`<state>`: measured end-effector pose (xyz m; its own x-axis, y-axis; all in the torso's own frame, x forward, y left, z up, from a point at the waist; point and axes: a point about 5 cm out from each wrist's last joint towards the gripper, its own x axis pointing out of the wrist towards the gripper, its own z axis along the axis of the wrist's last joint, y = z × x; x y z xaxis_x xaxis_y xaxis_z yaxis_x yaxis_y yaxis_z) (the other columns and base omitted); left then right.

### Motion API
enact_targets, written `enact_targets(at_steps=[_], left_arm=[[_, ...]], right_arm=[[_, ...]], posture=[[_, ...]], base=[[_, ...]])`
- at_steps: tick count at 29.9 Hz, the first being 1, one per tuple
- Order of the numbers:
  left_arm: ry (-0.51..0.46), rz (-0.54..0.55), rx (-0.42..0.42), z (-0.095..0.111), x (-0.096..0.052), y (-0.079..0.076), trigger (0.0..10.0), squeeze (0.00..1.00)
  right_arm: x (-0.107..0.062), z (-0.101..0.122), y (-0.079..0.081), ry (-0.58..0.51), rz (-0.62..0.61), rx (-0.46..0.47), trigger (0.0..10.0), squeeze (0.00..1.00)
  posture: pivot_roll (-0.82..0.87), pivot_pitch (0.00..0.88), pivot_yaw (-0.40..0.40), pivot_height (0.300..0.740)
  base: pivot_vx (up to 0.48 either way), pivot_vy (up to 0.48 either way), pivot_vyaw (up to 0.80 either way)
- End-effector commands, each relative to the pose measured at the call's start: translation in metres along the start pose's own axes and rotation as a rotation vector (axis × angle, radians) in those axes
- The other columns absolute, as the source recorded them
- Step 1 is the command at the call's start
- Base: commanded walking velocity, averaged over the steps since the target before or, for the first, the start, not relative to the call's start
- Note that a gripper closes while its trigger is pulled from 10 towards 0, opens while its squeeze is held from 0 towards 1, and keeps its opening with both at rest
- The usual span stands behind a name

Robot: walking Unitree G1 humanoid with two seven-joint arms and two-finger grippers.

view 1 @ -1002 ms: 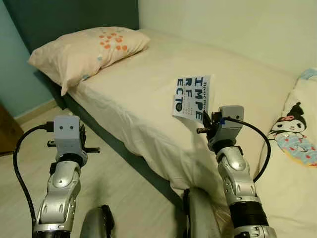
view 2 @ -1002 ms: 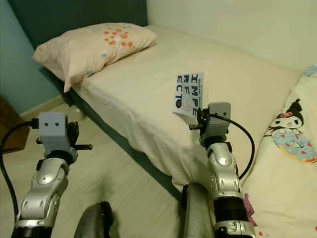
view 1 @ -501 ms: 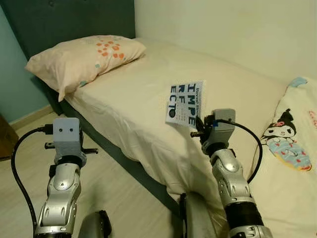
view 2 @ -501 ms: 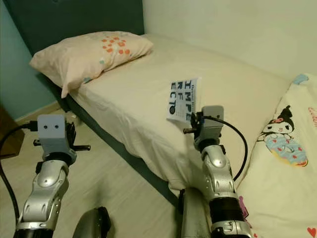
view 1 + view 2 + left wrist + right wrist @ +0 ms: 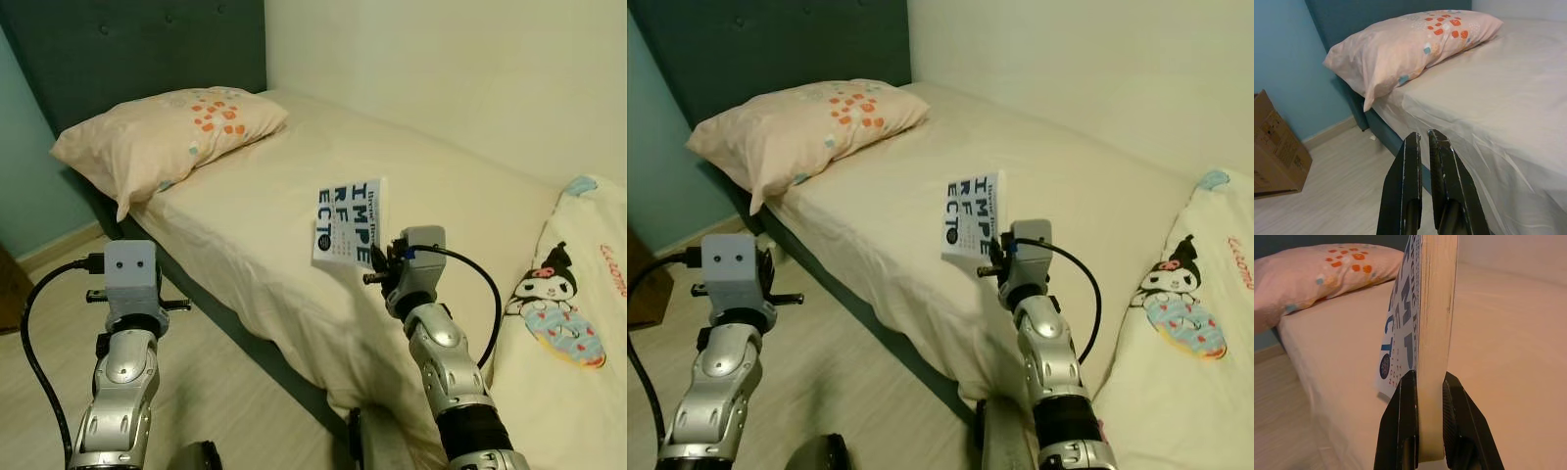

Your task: Clean up the room

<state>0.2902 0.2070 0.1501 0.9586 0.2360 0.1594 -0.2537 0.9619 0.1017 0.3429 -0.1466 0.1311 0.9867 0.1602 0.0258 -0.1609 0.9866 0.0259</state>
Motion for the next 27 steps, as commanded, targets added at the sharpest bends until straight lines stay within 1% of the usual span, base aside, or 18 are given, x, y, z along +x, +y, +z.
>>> enact_targets(at_steps=[1, 4, 6, 18, 24, 27], left_arm=[[0.007, 0.015, 0.009, -0.002, -0.002, 0.001, 10.0, 0.0], [0.006, 0.014, 0.012, -0.002, -0.002, 0.0, 10.0, 0.0], [0.006, 0.012, 0.011, -0.003, -0.002, -0.002, 10.0, 0.0], [0.03, -0.009, 0.011, -0.013, -0.005, -0.008, 10.0, 0.0], [0.033, -0.008, 0.009, -0.013, -0.006, -0.009, 10.0, 0.0], [0.027, -0.006, 0.006, -0.012, -0.005, -0.008, 10.0, 0.0]], right_arm=[[0.001, 0.004, 0.001, -0.013, 0.013, -0.01, 10.0, 0.0], [0.001, 0.003, 0.004, -0.01, 0.047, 0.011, 10.0, 0.0], [0.0, 0.003, 0.005, -0.012, 0.06, 0.024, 10.0, 0.0], [-0.001, -0.003, 0.011, 0.001, 0.081, 0.025, 10.0, 0.0], [-0.001, -0.003, 0.013, 0.003, 0.09, 0.036, 10.0, 0.0], [-0.002, -0.004, 0.014, 0.002, 0.094, 0.046, 10.0, 0.0]], posture=[[-0.03, 0.049, -0.041, 0.594], [-0.03, 0.046, -0.042, 0.594], [-0.03, 0.046, -0.042, 0.604], [-0.03, 0.043, -0.046, 0.639], [-0.03, 0.043, -0.046, 0.654], [-0.03, 0.04, -0.041, 0.669]], base=[[0.0, 0.0, 0.0], [0.0, 0.0, 0.0], [0.0, 0.0, 0.0], [0.0, 0.0, 0.0], [0.0, 0.0, 0.0], [0.0, 0.0, 0.0]])
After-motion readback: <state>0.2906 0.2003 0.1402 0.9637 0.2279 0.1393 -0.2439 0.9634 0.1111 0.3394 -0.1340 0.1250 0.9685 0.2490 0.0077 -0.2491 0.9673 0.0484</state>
